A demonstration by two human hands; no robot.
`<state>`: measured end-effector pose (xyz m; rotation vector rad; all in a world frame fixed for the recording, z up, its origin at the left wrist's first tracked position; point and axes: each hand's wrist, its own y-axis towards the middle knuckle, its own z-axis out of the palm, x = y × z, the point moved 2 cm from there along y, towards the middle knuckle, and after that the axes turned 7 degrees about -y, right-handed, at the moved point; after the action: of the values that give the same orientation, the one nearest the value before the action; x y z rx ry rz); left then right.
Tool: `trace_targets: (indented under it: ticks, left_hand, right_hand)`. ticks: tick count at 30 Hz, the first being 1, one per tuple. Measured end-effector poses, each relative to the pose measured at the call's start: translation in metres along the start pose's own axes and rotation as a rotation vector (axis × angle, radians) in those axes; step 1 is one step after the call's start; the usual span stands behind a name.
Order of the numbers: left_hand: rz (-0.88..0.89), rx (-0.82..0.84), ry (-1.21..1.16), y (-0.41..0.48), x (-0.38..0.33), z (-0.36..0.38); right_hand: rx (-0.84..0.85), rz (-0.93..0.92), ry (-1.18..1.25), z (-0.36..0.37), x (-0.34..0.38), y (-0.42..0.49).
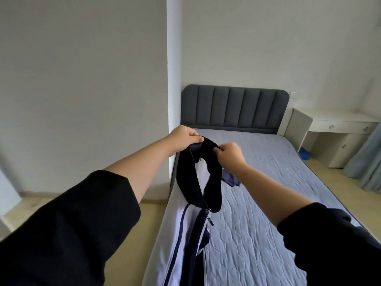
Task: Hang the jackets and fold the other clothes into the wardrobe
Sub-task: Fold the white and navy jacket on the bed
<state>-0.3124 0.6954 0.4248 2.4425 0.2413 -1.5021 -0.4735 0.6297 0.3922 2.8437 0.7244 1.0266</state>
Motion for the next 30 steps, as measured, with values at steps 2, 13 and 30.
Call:
trace_targets:
  ticks: [2,13,30]
  left_hand:
    - [-0.008,0.067,0.064,-0.003,0.003,-0.011]
    - [0.026,0.055,0.987,-0.001,0.001,-0.008]
    - [-0.402,-0.157,-0.182,0.025,0.049,0.015]
  right_hand:
    - [-0.070,0.000,-0.005,-0.009,0.001,0.007]
    - [0.316,-0.252,-0.744,-0.026,0.019,0.008]
    - [0.096,0.487,0.458,-0.041,-0.052,0.031]
